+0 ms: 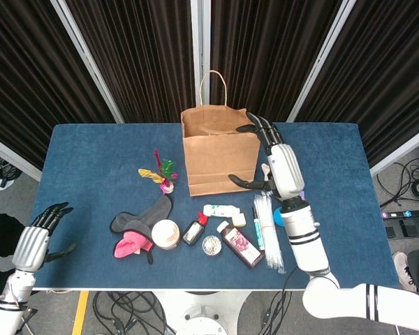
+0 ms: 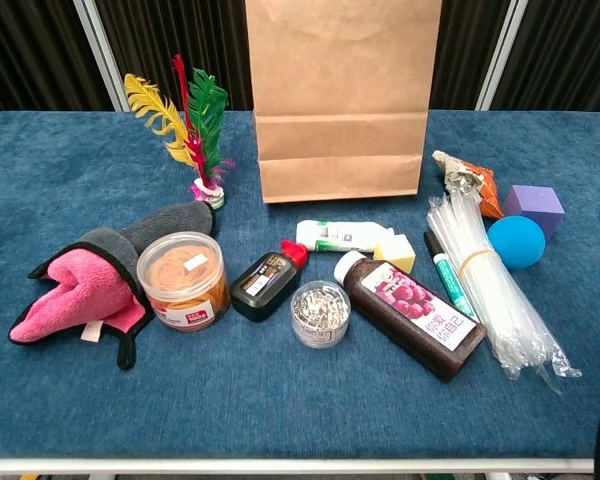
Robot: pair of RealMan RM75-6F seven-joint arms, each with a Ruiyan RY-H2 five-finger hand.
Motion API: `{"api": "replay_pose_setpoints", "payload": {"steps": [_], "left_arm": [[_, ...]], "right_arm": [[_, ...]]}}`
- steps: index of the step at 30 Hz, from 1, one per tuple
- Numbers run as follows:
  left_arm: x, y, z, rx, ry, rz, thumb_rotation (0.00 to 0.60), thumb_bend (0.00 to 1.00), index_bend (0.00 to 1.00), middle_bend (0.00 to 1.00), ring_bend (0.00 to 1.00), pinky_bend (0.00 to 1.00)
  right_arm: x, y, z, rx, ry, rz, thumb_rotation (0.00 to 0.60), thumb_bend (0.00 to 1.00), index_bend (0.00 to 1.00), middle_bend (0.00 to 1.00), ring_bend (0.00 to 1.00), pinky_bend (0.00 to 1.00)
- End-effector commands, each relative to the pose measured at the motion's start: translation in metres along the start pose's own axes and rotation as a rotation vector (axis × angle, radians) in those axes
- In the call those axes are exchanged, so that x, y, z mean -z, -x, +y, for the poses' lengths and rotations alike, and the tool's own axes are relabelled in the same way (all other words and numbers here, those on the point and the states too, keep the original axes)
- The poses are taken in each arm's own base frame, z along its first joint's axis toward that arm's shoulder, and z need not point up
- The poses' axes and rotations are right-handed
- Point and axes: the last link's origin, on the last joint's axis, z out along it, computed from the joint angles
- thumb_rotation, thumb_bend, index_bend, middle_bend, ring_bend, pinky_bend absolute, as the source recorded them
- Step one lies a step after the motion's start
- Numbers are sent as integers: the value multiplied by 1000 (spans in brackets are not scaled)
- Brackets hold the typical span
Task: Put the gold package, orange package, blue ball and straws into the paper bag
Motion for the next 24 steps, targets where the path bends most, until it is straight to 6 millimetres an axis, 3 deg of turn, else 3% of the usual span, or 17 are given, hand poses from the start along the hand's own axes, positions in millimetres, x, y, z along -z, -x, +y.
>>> {"api": "replay_pose_setpoints", "payload": {"steps": [1, 7, 14, 18, 24], "left_arm": [[0, 0, -1, 4, -2, -2, 600, 237, 241, 231, 151, 240], [-1, 3, 1, 18, 6, -5, 600, 237, 242, 232, 151, 240], [2, 2, 4, 15, 18, -9, 600, 237, 241, 232, 151, 241], [2, -1, 4, 14, 25, -10, 600, 236, 242, 232, 151, 240], [2, -1, 5, 15, 30, -7, 600, 237, 241, 232, 151, 240]], "right_arm": [[30, -33, 32, 264, 30, 45, 600, 0, 96, 267, 101, 94], [87, -58, 102, 522, 218, -9, 600, 0, 128, 270, 130, 96], [133, -52, 187, 681, 395, -182, 600, 0, 134, 272, 124, 99], [143, -43, 217, 773, 425, -277, 600, 0, 135, 268, 101, 99], [143, -23, 235, 758, 456, -327, 600, 0, 135, 264, 89, 98]]}}
